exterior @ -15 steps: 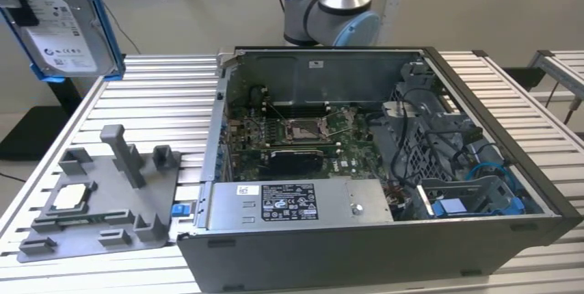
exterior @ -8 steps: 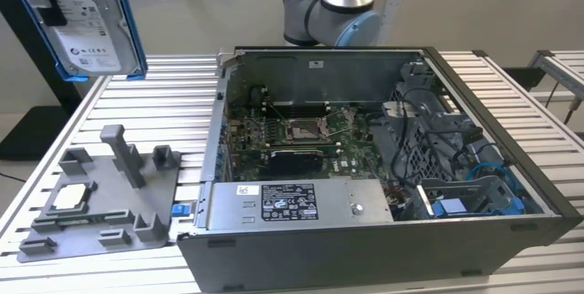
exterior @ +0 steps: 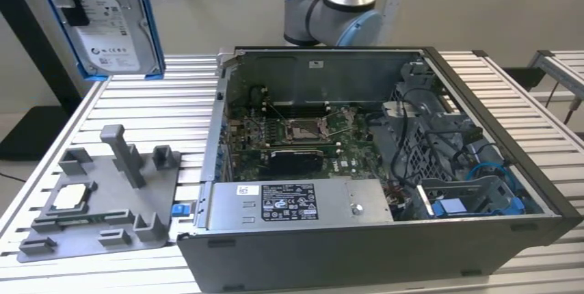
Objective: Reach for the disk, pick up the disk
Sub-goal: 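Pick up the disk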
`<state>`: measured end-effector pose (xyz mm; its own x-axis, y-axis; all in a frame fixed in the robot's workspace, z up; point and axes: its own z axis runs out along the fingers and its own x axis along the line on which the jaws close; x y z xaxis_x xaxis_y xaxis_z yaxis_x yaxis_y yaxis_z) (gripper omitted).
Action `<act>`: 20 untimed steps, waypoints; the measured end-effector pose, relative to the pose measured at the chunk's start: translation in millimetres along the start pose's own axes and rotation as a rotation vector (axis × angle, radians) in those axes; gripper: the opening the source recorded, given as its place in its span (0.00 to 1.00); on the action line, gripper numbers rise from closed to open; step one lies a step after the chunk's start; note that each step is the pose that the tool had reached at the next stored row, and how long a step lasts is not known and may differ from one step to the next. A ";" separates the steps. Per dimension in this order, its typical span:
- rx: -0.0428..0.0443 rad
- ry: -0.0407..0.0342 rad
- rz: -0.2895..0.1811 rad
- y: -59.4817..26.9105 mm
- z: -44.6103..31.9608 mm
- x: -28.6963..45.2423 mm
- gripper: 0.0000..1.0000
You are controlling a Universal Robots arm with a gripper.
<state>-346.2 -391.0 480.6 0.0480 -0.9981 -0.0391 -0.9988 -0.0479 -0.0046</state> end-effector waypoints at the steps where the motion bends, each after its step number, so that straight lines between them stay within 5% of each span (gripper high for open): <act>1: 0.0000 -0.0001 0.000 -2.8 0.0 0.1 0.00; 20: 0.0000 0.0000 0.000 -50.0 0.2 2.4 0.00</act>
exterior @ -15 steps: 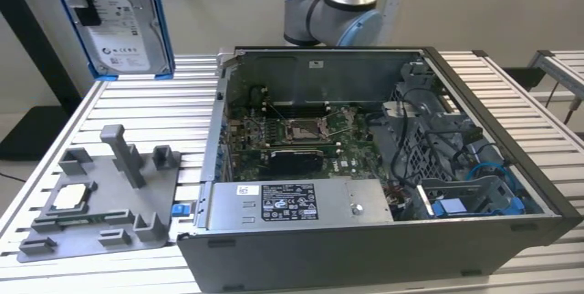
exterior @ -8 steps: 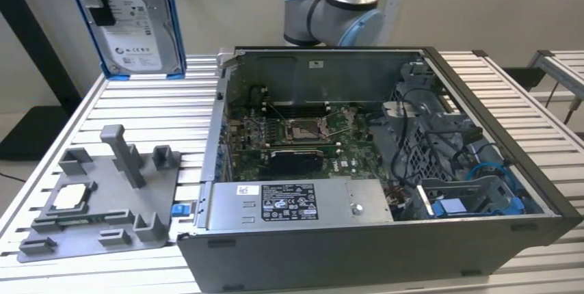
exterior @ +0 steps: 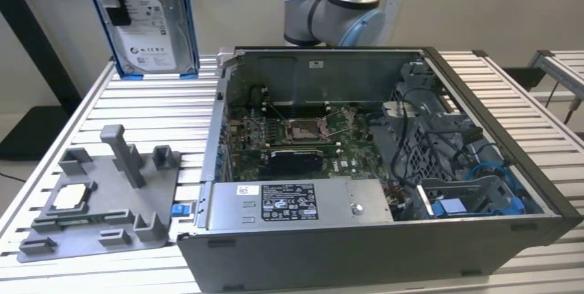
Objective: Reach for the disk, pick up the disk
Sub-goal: 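Pick up the disk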
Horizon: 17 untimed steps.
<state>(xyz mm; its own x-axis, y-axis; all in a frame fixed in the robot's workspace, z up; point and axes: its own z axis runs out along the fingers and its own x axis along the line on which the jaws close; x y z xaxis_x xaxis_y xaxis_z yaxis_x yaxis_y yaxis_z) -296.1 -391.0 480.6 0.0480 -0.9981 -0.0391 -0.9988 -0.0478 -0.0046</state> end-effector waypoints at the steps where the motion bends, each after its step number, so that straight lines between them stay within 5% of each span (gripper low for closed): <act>1: 0.0000 0.0000 0.000 -3.0 0.0 0.2 0.00; 17: -0.0001 0.0007 0.000 -64.2 0.4 3.1 0.00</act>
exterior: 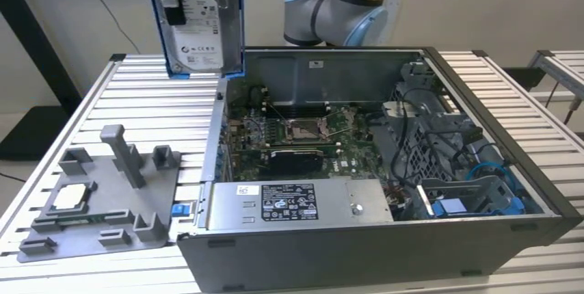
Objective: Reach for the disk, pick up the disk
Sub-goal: 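Pick up the disk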
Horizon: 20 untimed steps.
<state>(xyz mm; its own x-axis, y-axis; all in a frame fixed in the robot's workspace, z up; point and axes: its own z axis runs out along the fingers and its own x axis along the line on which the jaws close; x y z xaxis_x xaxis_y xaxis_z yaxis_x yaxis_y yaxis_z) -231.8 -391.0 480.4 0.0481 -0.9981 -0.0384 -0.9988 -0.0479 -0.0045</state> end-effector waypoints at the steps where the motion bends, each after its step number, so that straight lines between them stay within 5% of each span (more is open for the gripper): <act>1: -0.0002 -0.0001 0.000 -11.2 0.1 0.5 0.00; 2: -0.0005 -0.0001 0.000 -20.6 0.1 1.0 0.00; 20: -0.0042 -0.0003 0.000 -100.9 0.3 4.9 0.00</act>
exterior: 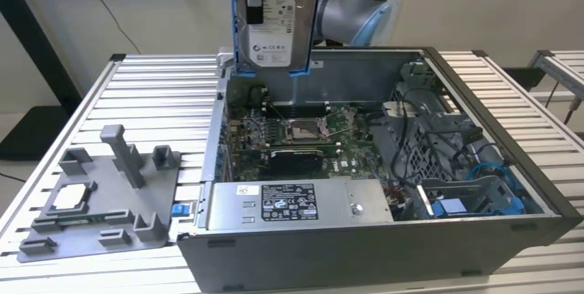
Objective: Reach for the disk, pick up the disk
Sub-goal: 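Pick up the disk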
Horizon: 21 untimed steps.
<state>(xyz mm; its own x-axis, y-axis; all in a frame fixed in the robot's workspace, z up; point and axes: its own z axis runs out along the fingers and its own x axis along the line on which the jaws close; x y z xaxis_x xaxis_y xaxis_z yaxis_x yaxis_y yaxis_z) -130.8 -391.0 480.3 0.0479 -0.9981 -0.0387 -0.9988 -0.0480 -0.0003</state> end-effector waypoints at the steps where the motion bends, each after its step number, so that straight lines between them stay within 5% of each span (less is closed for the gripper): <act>1: 0.0000 0.0000 0.000 -4.0 0.0 0.2 0.00; 13: -0.0003 0.0000 0.000 -49.3 -0.1 2.4 0.00; 21: -0.0003 0.0001 0.000 -71.8 -0.1 3.5 0.00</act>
<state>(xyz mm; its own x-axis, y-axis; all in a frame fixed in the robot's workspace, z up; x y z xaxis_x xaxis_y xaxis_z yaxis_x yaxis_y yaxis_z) -58.9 -391.0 480.3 0.0479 -0.9981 -0.0386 -0.9988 -0.0480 0.0000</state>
